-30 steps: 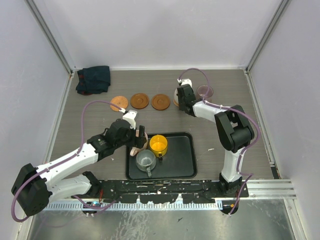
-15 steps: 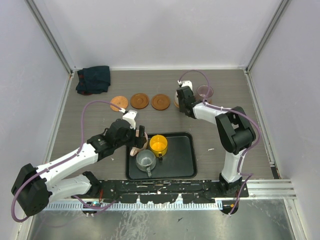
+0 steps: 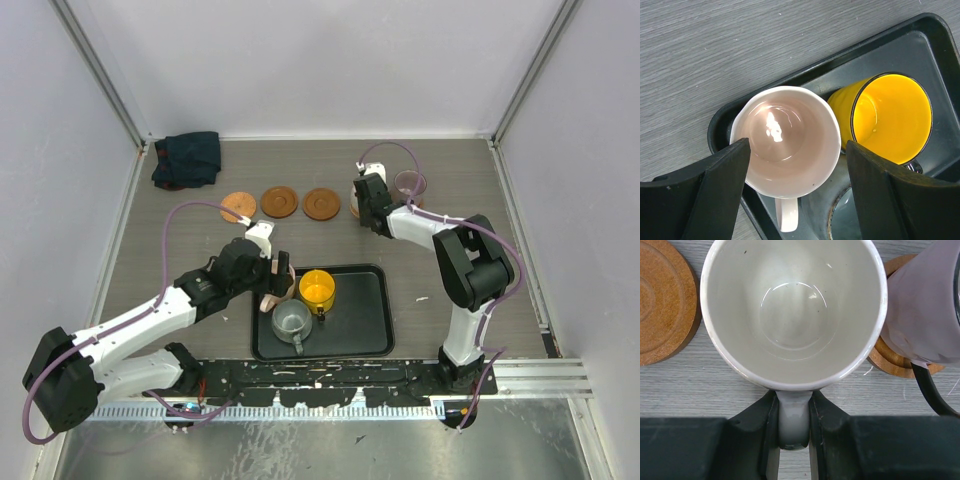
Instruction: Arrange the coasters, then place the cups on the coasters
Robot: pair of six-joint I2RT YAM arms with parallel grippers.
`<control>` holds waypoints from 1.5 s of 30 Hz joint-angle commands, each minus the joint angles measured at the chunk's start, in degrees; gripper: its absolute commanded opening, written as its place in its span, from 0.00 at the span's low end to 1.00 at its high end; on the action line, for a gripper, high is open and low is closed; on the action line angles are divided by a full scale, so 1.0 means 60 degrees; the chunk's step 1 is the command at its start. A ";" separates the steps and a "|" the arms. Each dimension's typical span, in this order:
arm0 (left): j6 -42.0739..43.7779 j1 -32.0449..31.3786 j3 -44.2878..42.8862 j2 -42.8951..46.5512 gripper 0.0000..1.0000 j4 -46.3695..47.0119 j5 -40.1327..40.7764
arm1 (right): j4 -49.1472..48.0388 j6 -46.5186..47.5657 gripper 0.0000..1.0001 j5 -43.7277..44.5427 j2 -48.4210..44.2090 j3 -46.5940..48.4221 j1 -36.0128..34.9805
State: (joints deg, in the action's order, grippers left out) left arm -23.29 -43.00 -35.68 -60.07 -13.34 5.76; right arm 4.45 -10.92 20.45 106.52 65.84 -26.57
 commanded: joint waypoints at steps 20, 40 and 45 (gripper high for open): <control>0.0054 0.0056 -0.0052 0.0157 0.79 0.0173 0.0189 | -0.0211 -0.0244 0.17 -0.0293 0.0490 0.0920 -0.0064; 0.0029 0.0062 0.0027 0.0201 0.78 0.0159 0.0170 | -0.0097 -0.0422 0.49 -0.0095 0.0118 0.0674 -0.0155; 0.0018 0.0053 0.0044 0.0239 0.78 0.0123 0.0183 | -0.0065 -0.0422 0.50 -0.0068 0.0000 0.0615 -0.0255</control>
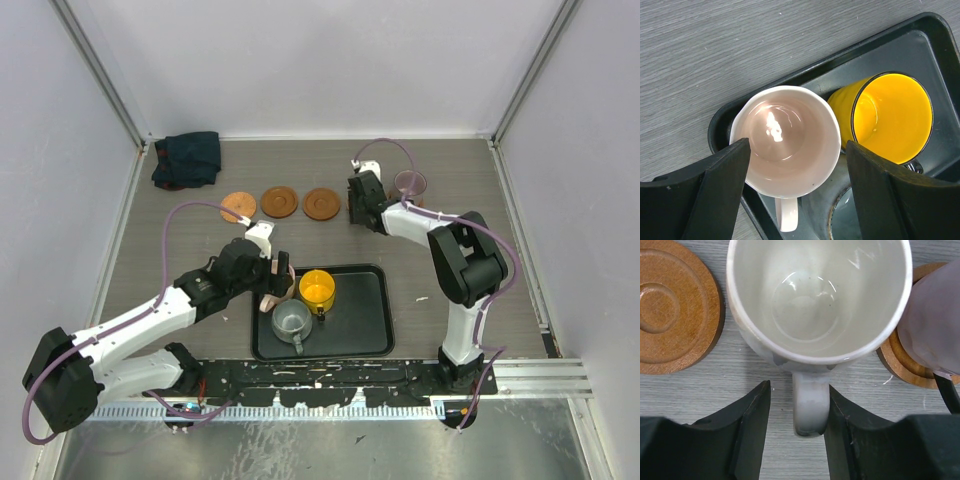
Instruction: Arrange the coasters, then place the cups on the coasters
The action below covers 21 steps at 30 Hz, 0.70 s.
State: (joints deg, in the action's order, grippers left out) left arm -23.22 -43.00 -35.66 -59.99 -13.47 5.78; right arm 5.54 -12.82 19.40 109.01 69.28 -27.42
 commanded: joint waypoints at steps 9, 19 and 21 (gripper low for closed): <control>-0.0039 0.0050 0.0029 0.0292 0.78 0.0153 0.0153 | 0.0204 -0.0245 0.75 0.1008 -0.1389 -0.0298 -0.0351; -0.0084 0.0061 -0.0018 0.0353 0.78 0.0112 0.0149 | 0.0844 -0.0518 0.82 0.1728 -0.3845 -0.1194 -0.0740; -0.0066 0.0050 -0.0026 0.0368 0.78 0.0083 0.0186 | 0.1089 -0.0630 0.82 0.1708 -0.4367 -0.1285 -0.0787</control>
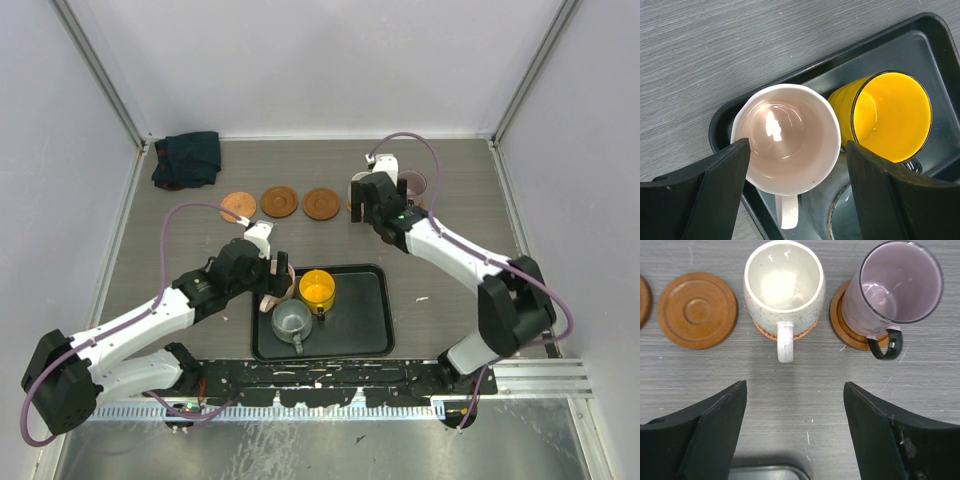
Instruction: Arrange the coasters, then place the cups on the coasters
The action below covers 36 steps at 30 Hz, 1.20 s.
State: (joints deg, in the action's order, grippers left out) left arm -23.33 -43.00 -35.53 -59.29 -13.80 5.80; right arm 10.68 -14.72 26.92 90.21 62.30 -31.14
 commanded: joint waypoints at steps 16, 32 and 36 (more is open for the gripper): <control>0.0241 0.0050 -0.0157 0.0777 0.79 -0.0167 0.0471 | 0.0932 -0.0524 0.88 -0.1027 -0.3061 -0.0705 -0.0110; 0.0199 0.0051 -0.0063 0.1372 0.79 -0.1065 0.0490 | 0.2868 -0.2699 0.82 -0.0657 -0.3677 -0.1354 -0.4411; 0.0119 0.0052 0.0033 0.1705 0.79 -0.1221 0.0397 | 0.3083 -0.2985 0.80 -0.0715 -0.3602 -0.1298 -0.5066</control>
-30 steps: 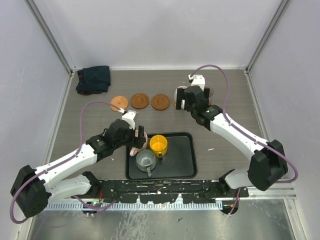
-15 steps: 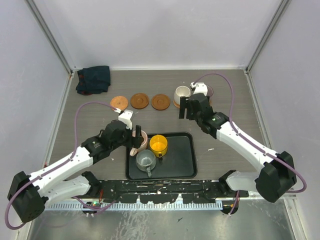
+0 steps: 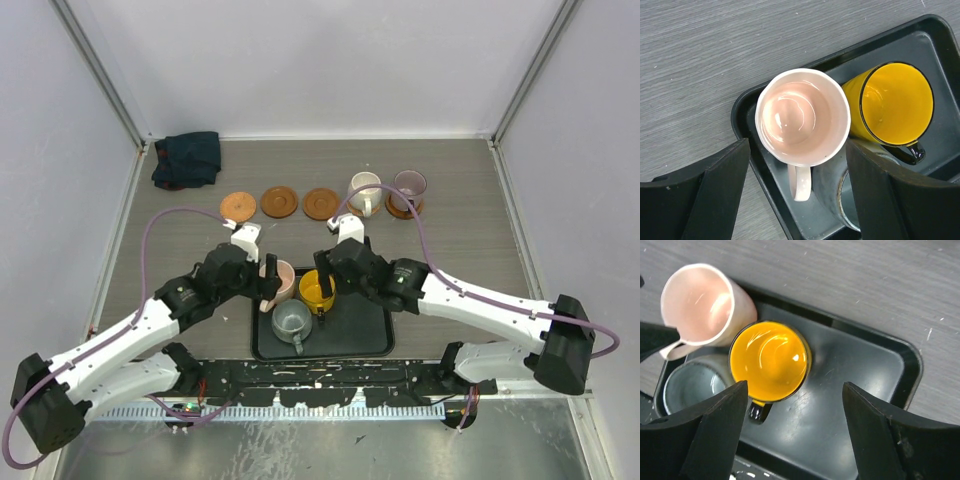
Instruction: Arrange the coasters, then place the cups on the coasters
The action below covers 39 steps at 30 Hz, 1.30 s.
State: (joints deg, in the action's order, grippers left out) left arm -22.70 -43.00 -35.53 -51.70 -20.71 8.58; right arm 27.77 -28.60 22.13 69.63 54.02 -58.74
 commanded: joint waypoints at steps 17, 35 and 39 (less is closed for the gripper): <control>-0.0293 0.0051 0.0381 0.0827 0.79 -0.0110 -0.0229 | 0.0057 -0.1386 0.74 -0.0822 0.0923 -0.0494 -0.1480; -0.0348 0.0059 0.0399 0.0650 0.79 0.0178 -0.0303 | -0.0154 -0.1576 0.64 -0.0634 0.2135 -0.0612 -0.1504; -0.0362 0.0061 0.0412 0.0634 0.79 0.0192 -0.0331 | 0.0091 -0.1781 0.61 -0.0339 0.2092 -0.0701 -0.1504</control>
State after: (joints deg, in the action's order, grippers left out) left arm -24.64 -43.00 -32.95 -47.90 -22.11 7.22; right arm 27.88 -36.99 17.12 82.94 50.11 -67.44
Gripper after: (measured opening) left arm 0.788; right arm 0.626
